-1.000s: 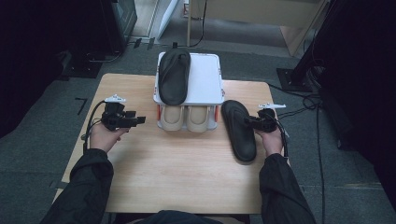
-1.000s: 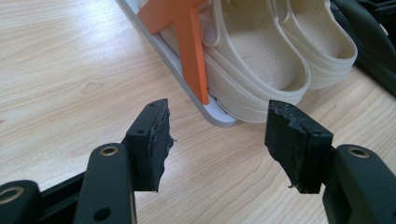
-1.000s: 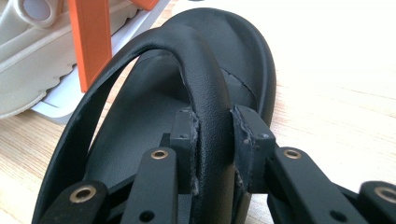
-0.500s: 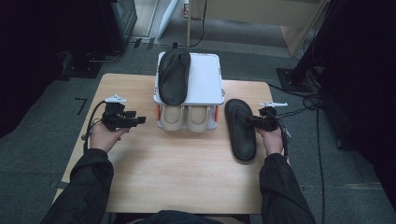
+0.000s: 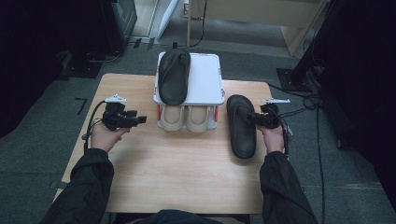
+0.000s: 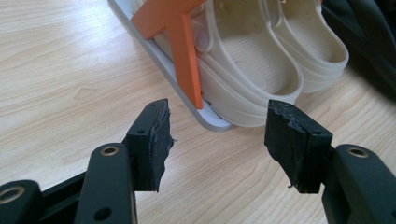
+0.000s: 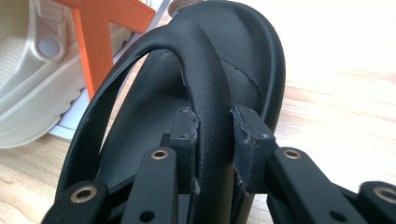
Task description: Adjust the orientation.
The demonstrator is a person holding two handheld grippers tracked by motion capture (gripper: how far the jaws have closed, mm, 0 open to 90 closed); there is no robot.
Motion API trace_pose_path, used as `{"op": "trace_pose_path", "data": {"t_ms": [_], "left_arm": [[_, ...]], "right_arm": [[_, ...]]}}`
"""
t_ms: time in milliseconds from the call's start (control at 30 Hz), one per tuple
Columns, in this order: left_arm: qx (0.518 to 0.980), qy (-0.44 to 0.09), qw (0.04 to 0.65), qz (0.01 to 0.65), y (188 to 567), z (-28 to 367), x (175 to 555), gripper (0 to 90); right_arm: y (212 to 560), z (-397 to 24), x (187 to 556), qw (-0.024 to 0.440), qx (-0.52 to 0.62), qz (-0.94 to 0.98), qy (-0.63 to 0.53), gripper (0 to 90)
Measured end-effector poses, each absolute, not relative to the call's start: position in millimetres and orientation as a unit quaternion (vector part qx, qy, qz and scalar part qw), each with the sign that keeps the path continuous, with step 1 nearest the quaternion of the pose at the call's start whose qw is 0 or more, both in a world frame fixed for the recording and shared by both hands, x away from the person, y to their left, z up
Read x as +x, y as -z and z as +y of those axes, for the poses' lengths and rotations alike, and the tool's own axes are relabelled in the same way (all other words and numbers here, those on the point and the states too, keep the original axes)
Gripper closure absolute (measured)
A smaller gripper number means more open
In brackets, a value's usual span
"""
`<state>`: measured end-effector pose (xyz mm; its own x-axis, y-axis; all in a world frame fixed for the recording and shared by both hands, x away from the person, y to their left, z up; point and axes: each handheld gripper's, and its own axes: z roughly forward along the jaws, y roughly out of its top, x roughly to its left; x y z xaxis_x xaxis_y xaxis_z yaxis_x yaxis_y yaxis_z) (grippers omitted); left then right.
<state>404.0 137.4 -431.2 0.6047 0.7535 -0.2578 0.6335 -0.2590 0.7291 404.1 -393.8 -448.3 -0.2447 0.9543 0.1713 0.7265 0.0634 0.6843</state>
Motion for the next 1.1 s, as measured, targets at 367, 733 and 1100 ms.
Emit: {"op": "trace_pose_path", "data": {"t_ms": [367, 733, 1100], "left_arm": [[0.792, -0.064, 0.425, 0.434, 432.4, 134.4, 404.6, 40.8], [0.793, -0.061, 0.423, 0.434, 433.2, 134.0, 405.0, 40.7], [0.796, -0.061, 0.421, 0.431, 433.4, 132.9, 405.5, 40.7]], "right_arm": [[424.7, -389.0, 414.8, 0.155, 0.59, 0.713, -0.346, 71.3], [388.1, -388.1, 425.7, 0.149, 0.589, 0.709, -0.358, 71.3], [354.6, -387.4, 434.1, 0.158, 0.585, 0.712, -0.356, 71.3]]}}
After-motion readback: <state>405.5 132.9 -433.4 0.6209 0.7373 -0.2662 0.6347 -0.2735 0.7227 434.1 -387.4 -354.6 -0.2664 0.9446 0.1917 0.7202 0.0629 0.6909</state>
